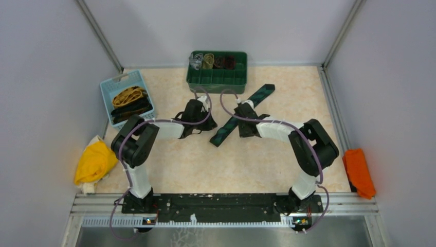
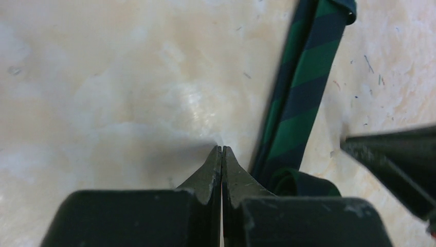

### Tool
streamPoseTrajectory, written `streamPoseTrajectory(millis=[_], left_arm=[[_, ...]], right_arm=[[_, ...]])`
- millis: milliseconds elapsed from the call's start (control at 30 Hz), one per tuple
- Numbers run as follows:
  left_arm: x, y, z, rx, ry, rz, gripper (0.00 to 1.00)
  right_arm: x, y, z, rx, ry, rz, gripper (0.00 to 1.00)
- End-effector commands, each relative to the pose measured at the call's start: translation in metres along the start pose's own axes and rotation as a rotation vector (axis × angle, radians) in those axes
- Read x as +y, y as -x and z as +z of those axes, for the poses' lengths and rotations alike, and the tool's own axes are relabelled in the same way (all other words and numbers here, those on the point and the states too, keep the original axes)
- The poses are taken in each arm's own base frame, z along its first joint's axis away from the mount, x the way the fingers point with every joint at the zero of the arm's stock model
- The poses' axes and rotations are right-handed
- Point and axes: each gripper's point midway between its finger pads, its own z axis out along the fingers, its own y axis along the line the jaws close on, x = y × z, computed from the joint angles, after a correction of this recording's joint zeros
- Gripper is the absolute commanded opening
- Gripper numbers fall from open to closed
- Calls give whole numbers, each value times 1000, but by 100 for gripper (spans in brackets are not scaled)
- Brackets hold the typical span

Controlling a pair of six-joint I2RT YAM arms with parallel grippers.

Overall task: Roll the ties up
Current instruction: Roll the tie at the center of the board.

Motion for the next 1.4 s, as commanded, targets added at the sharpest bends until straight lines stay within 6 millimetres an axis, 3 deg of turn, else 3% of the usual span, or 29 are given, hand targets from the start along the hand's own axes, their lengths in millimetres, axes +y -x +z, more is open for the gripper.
streamPoseTrajectory(millis=[0,167,367,467,567,800,1100,1367], left_arm=[[63,-70,-23,199,239,-41,0],[60,-94,-43,234,229,-107,0],[58,-107,-84,208,280,-151,0],[57,-112,-103,191,300,-150,0],[42,-125,-113,210,238,-169,0],[13,-132,-106,227,81,-190,0],[12,-125,-96,222,88,-164,0],[19,-122,-103,203,128,-147,0]], right_arm=[[15,-16,-27,9,71,-93,0],[18,25,-43,-103,66,-89,0],[40,50,-33,-104,108,-121,0],[55,49,-22,-78,155,-125,0],[65,49,-15,-58,186,-127,0],[88,41,-9,-25,235,-175,0],[121,17,-12,25,262,-250,0],[127,-17,-11,91,263,-257,0]])
